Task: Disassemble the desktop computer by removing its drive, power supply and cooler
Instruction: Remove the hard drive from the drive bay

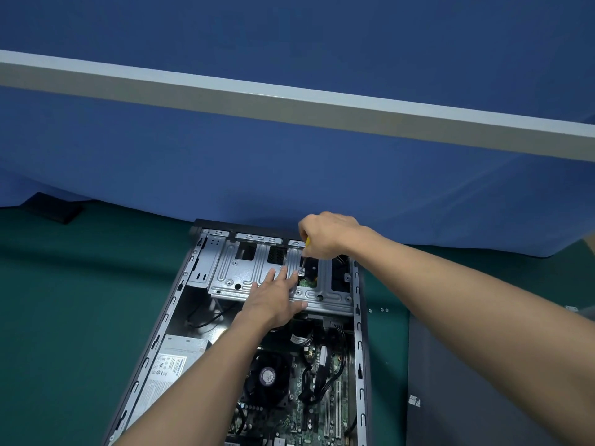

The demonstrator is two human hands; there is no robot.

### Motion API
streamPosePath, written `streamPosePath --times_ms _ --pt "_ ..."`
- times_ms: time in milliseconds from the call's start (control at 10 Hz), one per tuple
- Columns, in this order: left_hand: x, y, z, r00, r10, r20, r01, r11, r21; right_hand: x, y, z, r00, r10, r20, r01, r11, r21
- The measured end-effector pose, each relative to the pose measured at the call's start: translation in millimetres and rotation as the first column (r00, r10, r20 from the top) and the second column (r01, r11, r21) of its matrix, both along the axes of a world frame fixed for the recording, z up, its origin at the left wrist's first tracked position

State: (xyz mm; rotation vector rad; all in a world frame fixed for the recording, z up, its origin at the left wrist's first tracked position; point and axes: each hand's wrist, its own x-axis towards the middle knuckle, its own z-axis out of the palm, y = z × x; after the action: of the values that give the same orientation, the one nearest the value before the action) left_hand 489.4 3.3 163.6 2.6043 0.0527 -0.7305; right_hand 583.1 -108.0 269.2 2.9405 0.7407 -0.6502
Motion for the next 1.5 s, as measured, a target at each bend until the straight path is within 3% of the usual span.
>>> streamPosePath --times_ms 100,400,500,700,800,1000,1200,1400,1500 --pt "-0.1 -0.2 -1.1 1.0 0.002 0.001 -0.002 1.0 0.006 0.1 0.3 -2.9 0.997 -0.054 0.061 0.058 0.996 -0.075" --pt "-0.9 0.6 -1.7 1.0 -0.003 0.006 0.003 1.0 0.008 0.1 1.6 2.0 1.0 -0.001 0.009 0.001 1.0 0.009" --pt "-0.9 0.1 -1.6 1.0 -0.001 0.004 0.001 1.0 0.008 -0.1 1.5 -3.0 0.997 -0.052 0.051 0.055 0.996 -0.075" --pt "-0.2 0.1 0.3 1.0 -0.01 0.012 0.01 1.0 0.013 -1.2 1.6 1.0 0.997 0.017 0.072 -0.017 1.0 0.002" --pt "-0.8 0.6 0.1 1.0 -0.007 0.009 0.007 1.0 0.011 -2.4 0.9 1.3 1.0 -0.023 -0.012 0.024 0.999 0.036" --pt "0.3 0.4 -2.2 1.0 -0.011 0.009 0.011 1.0 0.025 -0.6 -0.1 -2.2 0.997 -0.052 0.064 0.052 0.999 0.0" --pt "0.3 0.9 -2.5 1.0 -0.017 0.007 0.017 1.0 0.025 -0.4 -1.0 2.3 0.999 -0.036 -0.009 0.036 0.999 0.016" --pt "0.1 0.2 -2.6 1.0 -0.009 0.01 0.009 1.0 0.022 1.3 0.8 -2.5 0.994 -0.081 0.071 0.085 0.995 -0.051" --pt "0.2 0.4 -2.7 1.0 -0.014 0.009 0.014 1.0 0.022 0.4 -0.4 -1.4 0.997 -0.041 0.059 0.042 0.999 -0.012"
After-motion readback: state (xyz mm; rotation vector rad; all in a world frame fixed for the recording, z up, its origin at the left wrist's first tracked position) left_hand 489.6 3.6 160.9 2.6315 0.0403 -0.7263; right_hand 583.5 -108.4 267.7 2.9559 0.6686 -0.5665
